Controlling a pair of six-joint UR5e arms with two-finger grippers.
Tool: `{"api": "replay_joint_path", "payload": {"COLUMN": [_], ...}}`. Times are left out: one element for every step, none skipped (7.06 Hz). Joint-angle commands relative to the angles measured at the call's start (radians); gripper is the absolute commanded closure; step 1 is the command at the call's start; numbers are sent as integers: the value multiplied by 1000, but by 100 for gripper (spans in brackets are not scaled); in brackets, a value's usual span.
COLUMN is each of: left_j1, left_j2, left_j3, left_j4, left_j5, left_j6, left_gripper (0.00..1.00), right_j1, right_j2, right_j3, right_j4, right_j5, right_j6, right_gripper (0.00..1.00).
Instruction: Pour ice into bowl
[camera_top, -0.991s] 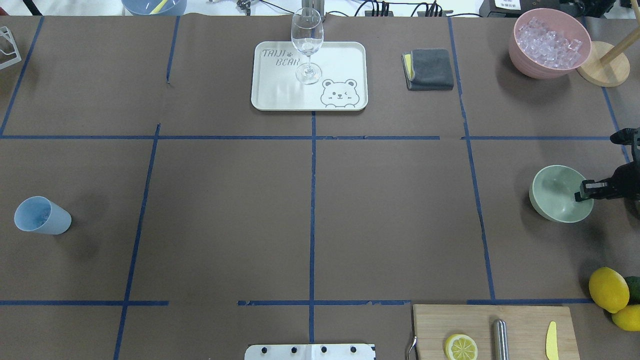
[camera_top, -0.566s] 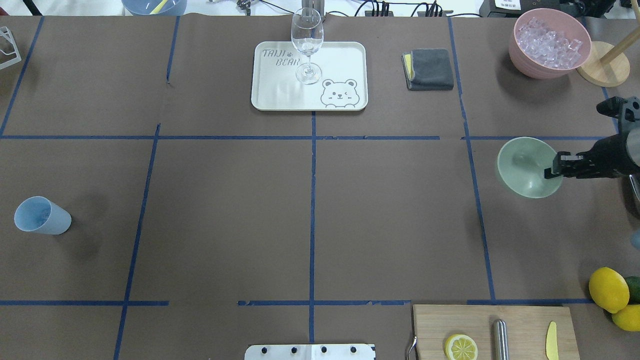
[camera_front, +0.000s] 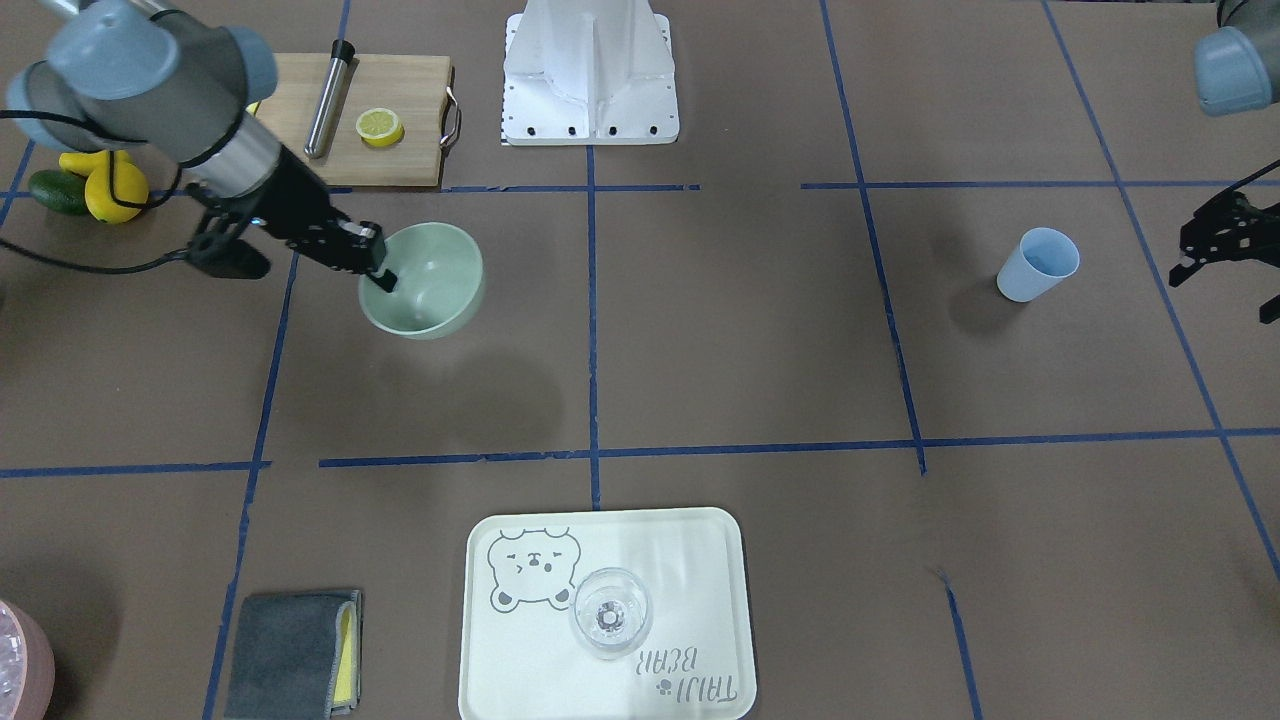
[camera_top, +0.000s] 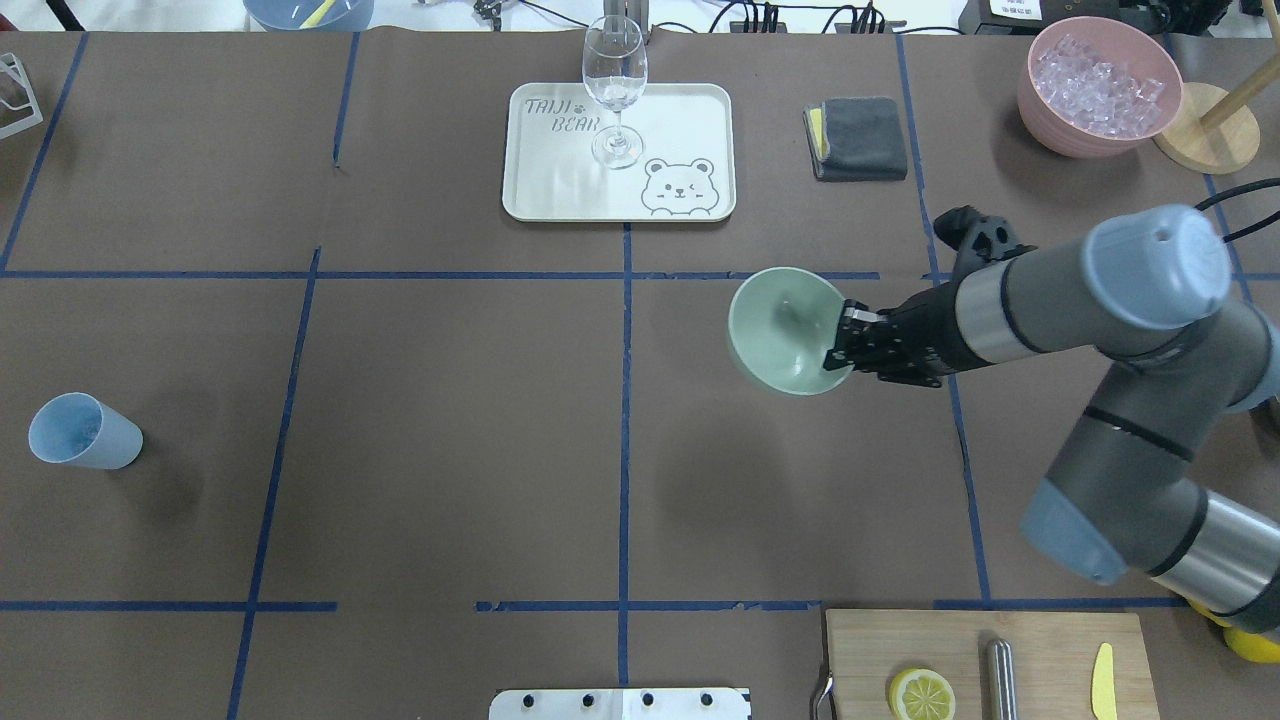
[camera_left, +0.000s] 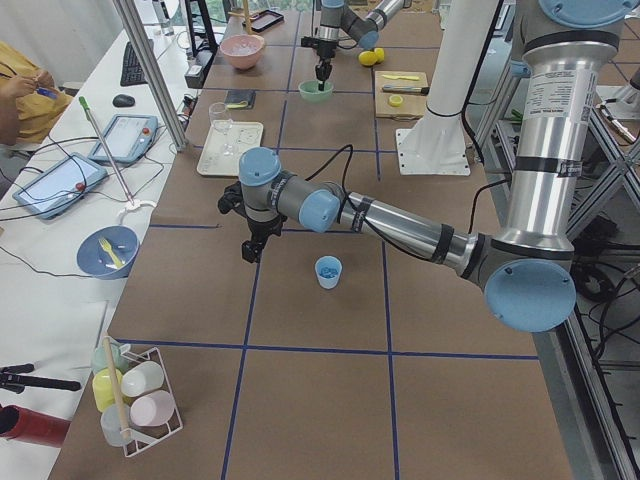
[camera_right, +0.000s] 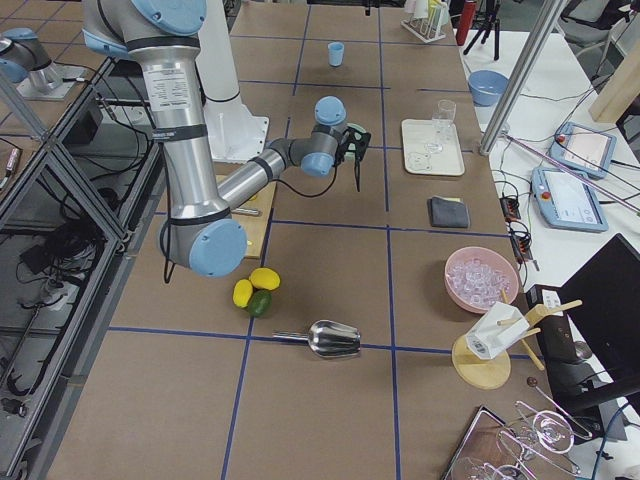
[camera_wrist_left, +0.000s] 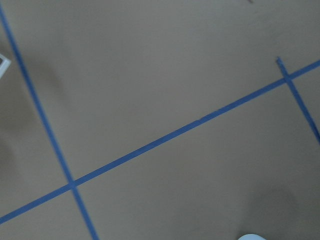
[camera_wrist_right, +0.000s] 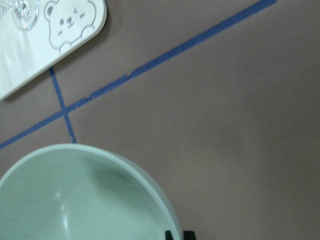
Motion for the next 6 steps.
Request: {"api": "replay_joint_path", "payload": {"left_j1": [141,180,183,186,226,293], "left_j2": [63,100,134,143,207,263], "left_j3": [-8,-26,-55,-66,-98,-100], "left_j4": [-347,-528,-577,-582,-617,-733], "left_j5": [10,62,76,50,62,220], "left_j6": [-333,-382,-381,-392,-512,-601], "left_gripper": [0,0,0,0,0,0], "right_j1": [-212,-231,-231,-231,-232,-245], "right_j2": [295,363,438,493,505,505], "right_j3": [-34,-126,-233,-322,-382,-407], "right_j4": [-371,-365,-363,-357,-295,-252], "right_j5": [-235,-266,-271,-271,-279,-280], "right_j6": [73,146,156,158,182,229], "right_gripper": [100,100,100,100,100,100]}}
